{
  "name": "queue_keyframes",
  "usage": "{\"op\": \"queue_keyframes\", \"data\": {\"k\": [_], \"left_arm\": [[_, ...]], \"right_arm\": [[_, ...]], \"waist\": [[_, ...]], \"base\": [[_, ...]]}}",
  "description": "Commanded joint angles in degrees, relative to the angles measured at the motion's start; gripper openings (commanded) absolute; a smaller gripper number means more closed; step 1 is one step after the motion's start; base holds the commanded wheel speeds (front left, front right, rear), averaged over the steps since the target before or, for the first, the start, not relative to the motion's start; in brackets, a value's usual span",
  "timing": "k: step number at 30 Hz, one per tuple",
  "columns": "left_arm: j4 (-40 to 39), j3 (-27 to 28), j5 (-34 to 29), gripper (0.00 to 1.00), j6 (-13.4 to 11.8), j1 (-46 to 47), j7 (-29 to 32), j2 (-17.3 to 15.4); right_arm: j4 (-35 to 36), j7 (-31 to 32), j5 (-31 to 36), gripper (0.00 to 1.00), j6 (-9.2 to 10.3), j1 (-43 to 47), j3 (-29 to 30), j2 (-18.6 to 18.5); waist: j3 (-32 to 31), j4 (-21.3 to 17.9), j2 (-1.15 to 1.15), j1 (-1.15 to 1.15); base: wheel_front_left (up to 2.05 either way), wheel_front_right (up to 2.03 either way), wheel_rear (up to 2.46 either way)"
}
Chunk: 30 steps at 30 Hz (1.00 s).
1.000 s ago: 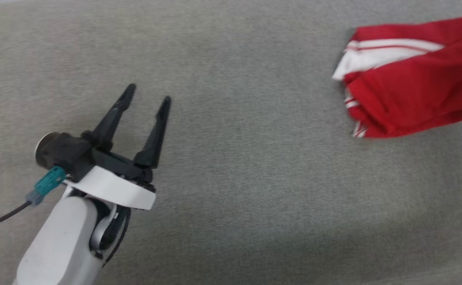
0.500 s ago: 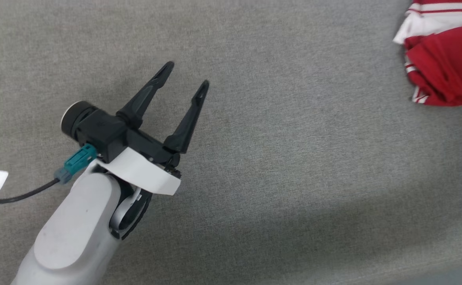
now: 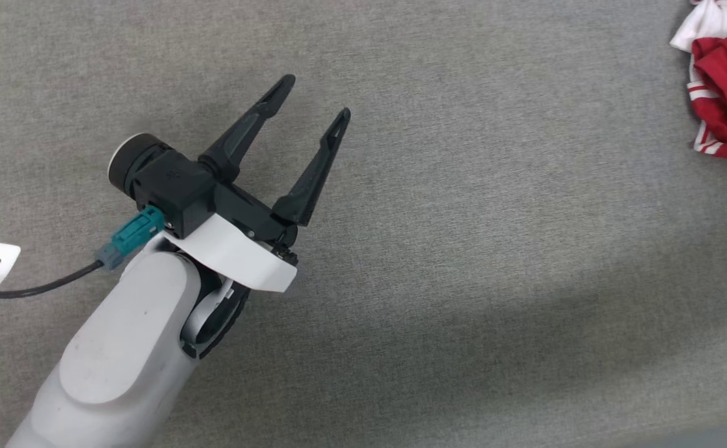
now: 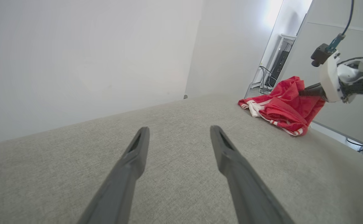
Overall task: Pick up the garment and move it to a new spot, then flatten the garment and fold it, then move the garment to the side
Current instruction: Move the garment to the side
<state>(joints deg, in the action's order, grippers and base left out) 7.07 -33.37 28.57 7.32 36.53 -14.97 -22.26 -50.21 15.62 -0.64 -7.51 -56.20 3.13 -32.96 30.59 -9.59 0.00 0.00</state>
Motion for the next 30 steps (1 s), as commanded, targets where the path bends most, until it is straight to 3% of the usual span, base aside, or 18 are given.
{"op": "queue_keyframes", "data": {"k": [1, 5, 7, 8, 10, 11, 21, 30], "left_arm": [[0.2, 0.0, 0.4, 1.0, 0.2, 1.0, -0.3, -0.1], [0.1, 0.7, 1.0, 1.0, 0.2, 1.1, -0.3, 0.0], [-0.3, 1.4, 1.5, 1.0, 0.2, 0.8, -0.3, -0.1], [-0.4, 1.6, 1.6, 1.0, 0.2, 0.6, -0.3, -0.1], [-0.7, 2.3, 1.6, 1.0, 0.2, 0.0, -0.3, -0.3], [-0.9, 3.1, 1.6, 1.0, 0.2, -0.5, -0.3, -0.5], [-2.2, 8.7, 0.7, 1.0, 0.2, -4.6, -0.3, 0.1], [-4.2, 16.3, -0.7, 1.0, 0.2, -10.2, -0.3, 1.8]], "right_arm": [[-1.4, -0.9, 0.5, 0.0, 0.04, -1.2, 0.7, 0.7], [-4.8, -2.9, 1.8, 0.01, 0.04, -3.1, 3.2, 1.4], [-6.0, -3.8, 2.3, 0.39, 0.04, -4.1, 4.6, 1.4], [-6.6, -4.0, 2.6, 0.44, 0.04, -4.4, 5.2, 1.7], [-7.4, -4.6, 3.0, 0.93, 0.04, -5.1, 6.4, 1.8], [-8.1, -5.2, 3.5, 1.0, 0.04, -5.8, 7.5, 1.7], [-9.6, -10.0, 1.4, 1.0, 0.04, -6.6, 9.6, 4.1], [-6.5, -18.3, -5.2, 1.0, 0.04, -3.4, 5.2, 10.0]], "waist": [[0.2, 0.3, 0.0, 0.0], [0.4, 0.8, 0.0, 0.0], [0.4, 1.0, 0.0, 0.0], [0.3, 1.0, 0.0, 0.0], [0.1, 1.0, 0.0, 0.0], [-0.3, 1.0, 0.0, 0.0], [-3.4, 1.0, 0.0, 0.0], [-7.2, 2.1, 0.0, 0.0]], "base": [[0.0, 0.0, 0.0], [0.0, 0.0, 0.0], [0.0, 0.0, 0.0], [0.0, 0.0, 0.0], [0.0, 0.0, 0.0], [0.0, 0.0, 0.0], [0.0, 0.0, 0.0], [0.0, 0.0, 0.0]]}}
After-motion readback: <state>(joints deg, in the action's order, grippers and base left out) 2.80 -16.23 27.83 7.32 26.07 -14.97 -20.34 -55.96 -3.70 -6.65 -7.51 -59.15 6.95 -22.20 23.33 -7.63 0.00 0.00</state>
